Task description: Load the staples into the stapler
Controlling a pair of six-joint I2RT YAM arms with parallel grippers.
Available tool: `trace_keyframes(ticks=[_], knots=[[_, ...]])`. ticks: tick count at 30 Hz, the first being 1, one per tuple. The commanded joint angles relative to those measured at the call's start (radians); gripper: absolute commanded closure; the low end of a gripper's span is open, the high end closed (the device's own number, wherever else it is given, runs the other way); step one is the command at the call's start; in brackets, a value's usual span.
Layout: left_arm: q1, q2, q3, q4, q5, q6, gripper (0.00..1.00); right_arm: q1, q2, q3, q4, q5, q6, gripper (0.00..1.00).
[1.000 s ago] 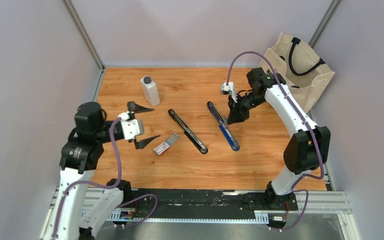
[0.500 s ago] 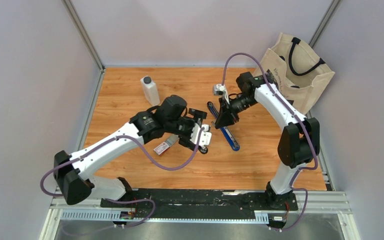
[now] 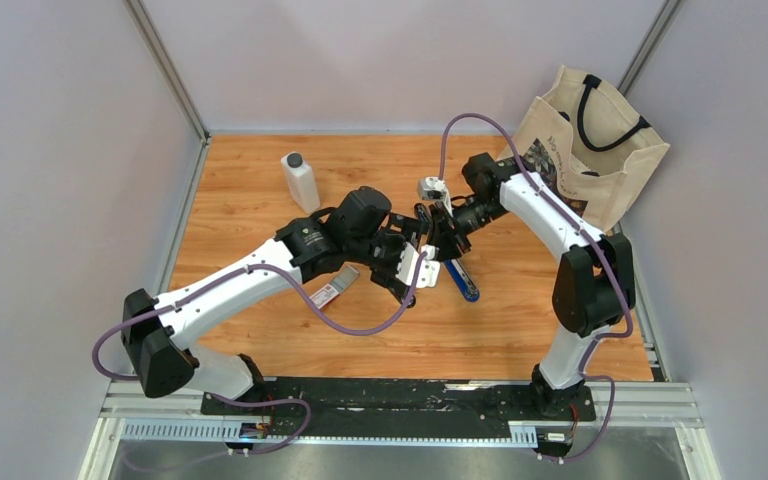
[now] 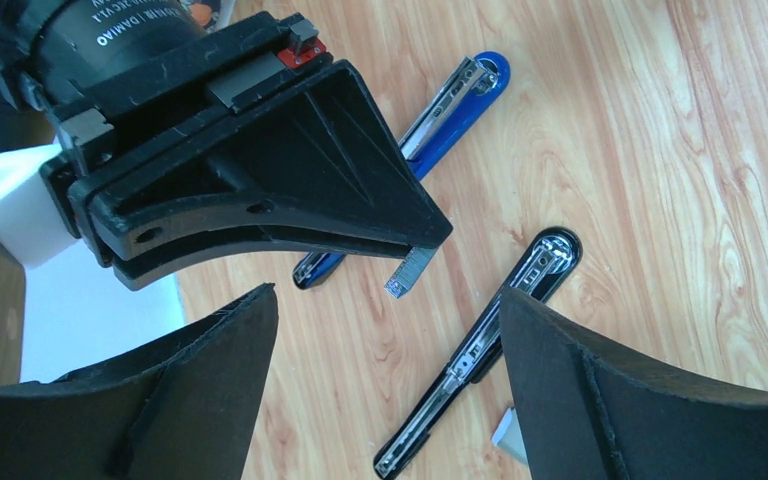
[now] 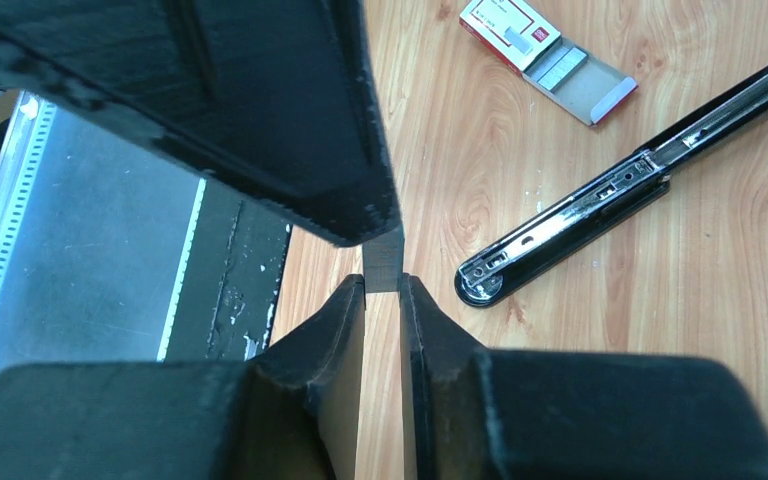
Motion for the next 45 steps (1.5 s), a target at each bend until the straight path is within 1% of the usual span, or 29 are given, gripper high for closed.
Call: trace_keyframes(ticks=[1,4,8,10,11,13,15,16,19,21,22,23,28,31,38,42,44,45], knots=[[-0.006,0.007,-0.01,0.031,-0.004,0.002,0.12,0.001,-0.051,-0.009,-0.317,-0.055,-0.037,0.81],[-0.012,0.028,0.001,0.023,-0.001,-0.001,0.17,-0.001,-0.057,-0.006,-0.319,-0.058,-0.036,0.81],[-0.024,0.054,0.013,0.02,-0.003,-0.006,0.2,-0.002,-0.07,-0.015,-0.319,-0.059,-0.04,0.8],[-0.028,0.065,0.02,0.012,-0.003,-0.006,0.26,-0.001,-0.076,-0.017,-0.319,-0.058,-0.042,0.8],[-0.029,0.07,0.024,0.009,-0.004,-0.004,0.27,-0.001,-0.08,-0.022,-0.319,-0.058,-0.043,0.8],[-0.029,0.074,0.025,0.012,-0.001,-0.007,0.28,-0.001,-0.09,-0.025,-0.319,-0.059,-0.047,0.8],[-0.029,0.079,0.025,0.012,-0.004,-0.01,0.36,-0.002,-0.096,-0.031,-0.319,-0.056,-0.051,0.8],[-0.029,0.08,0.025,0.012,-0.007,-0.01,0.38,-0.002,-0.097,-0.034,-0.319,-0.055,-0.054,0.8],[-0.029,0.079,0.024,0.014,-0.012,-0.013,0.38,-0.002,-0.099,-0.042,-0.319,-0.05,-0.057,0.8],[-0.029,0.079,0.021,0.017,-0.01,-0.018,0.4,-0.002,-0.099,-0.045,-0.319,-0.053,-0.06,0.8],[-0.029,0.08,0.019,0.019,-0.012,-0.018,0.46,-0.002,-0.1,-0.043,-0.319,-0.052,-0.06,0.8],[-0.029,0.079,0.019,0.02,-0.01,-0.018,0.48,-0.001,-0.102,-0.045,-0.317,-0.052,-0.062,0.8],[-0.029,0.087,0.016,0.026,-0.009,-0.029,0.5,-0.001,-0.1,-0.045,-0.319,-0.047,-0.065,0.8],[-0.029,0.091,0.017,0.026,-0.006,-0.03,0.61,-0.001,-0.097,-0.045,-0.319,-0.045,-0.067,0.79],[-0.03,0.09,0.011,0.026,-0.004,-0.036,0.61,-0.004,-0.1,-0.045,-0.317,-0.038,-0.07,0.79],[-0.029,0.085,0.004,0.028,-0.004,-0.036,0.64,-0.011,-0.094,-0.042,-0.317,-0.035,-0.07,0.79],[-0.03,0.083,-0.002,0.029,-0.003,-0.035,0.69,-0.016,-0.094,-0.043,-0.319,-0.033,-0.07,0.79],[-0.03,0.082,-0.004,0.029,-0.003,-0.036,0.71,-0.016,-0.094,-0.04,-0.319,-0.033,-0.07,0.79]])
